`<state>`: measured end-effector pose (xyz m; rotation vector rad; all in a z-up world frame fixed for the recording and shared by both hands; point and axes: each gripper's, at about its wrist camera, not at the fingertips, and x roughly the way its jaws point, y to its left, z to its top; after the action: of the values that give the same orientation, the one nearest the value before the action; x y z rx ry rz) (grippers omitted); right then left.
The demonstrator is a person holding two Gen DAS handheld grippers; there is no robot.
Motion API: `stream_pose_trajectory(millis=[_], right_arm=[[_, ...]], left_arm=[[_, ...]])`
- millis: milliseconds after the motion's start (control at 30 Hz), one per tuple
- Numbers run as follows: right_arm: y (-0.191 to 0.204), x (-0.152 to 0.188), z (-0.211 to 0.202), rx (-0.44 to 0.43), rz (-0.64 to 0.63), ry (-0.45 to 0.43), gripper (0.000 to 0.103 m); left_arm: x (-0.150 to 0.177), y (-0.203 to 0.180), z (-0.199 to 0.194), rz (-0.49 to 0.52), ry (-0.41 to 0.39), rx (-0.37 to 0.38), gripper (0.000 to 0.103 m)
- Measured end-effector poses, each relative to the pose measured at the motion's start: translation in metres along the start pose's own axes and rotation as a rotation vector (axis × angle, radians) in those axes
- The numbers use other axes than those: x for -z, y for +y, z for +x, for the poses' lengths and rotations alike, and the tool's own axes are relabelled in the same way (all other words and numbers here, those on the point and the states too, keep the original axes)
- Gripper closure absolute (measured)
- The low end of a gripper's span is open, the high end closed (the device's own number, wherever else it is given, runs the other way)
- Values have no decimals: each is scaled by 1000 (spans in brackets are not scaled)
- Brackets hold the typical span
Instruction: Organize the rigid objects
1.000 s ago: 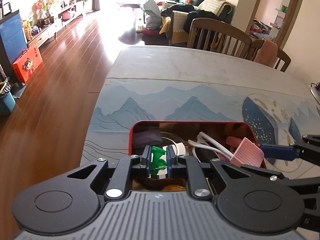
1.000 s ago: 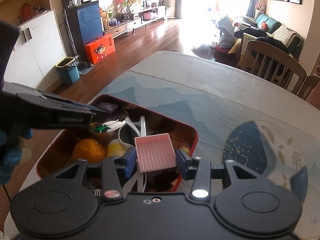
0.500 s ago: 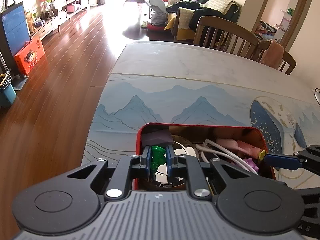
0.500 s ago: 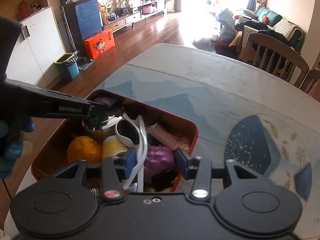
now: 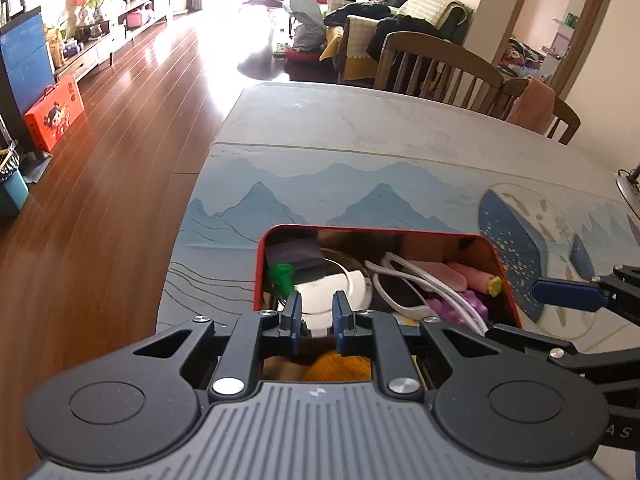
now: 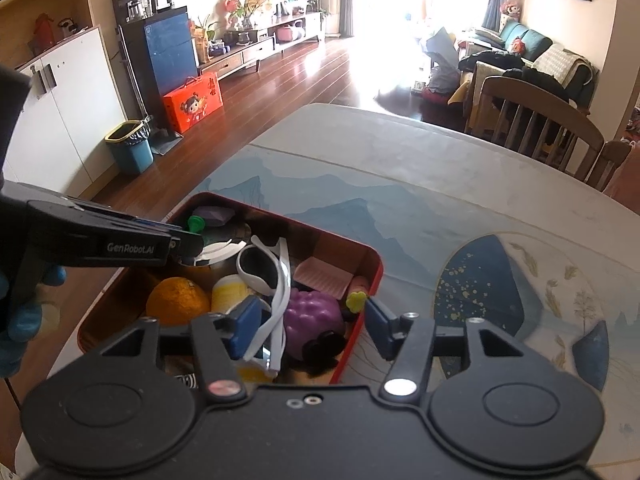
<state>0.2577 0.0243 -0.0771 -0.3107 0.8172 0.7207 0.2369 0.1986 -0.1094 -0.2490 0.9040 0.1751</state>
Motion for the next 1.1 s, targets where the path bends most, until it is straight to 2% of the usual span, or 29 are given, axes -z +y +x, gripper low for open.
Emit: stream_pose_trajectory(millis=[33, 233, 300, 367, 467, 600, 833, 1000, 1100], right_arm=[[0, 1, -2, -1, 3, -3, 45], [1, 5, -20, -14, 15, -38, 39], [1, 6, -26, -20, 20, -50, 39], [1, 8, -32, -28, 27, -64, 34], [1, 10, -43, -46, 37, -87, 30], [3, 16, -57, -67, 44, -122, 21], [6, 28, -83, -82, 46, -192, 4], [9, 37, -97, -57, 39, -229, 1], [10, 44, -103, -52, 50, -245, 1]], left_arm=[[1, -2, -3, 4, -2, 1, 87], [10, -8, -23, 13, -36, 13, 65], [13, -10, -30, 16, -54, 10, 46], [16, -13, -40, 27, -84, 4, 40], [21, -19, -52, 54, -106, 3, 38], [26, -24, -68, 66, -135, 1, 27], [40, -27, -90, 70, -171, -21, 26], [48, -27, -103, 69, -182, -31, 26], [54, -27, -110, 72, -191, -23, 20]])
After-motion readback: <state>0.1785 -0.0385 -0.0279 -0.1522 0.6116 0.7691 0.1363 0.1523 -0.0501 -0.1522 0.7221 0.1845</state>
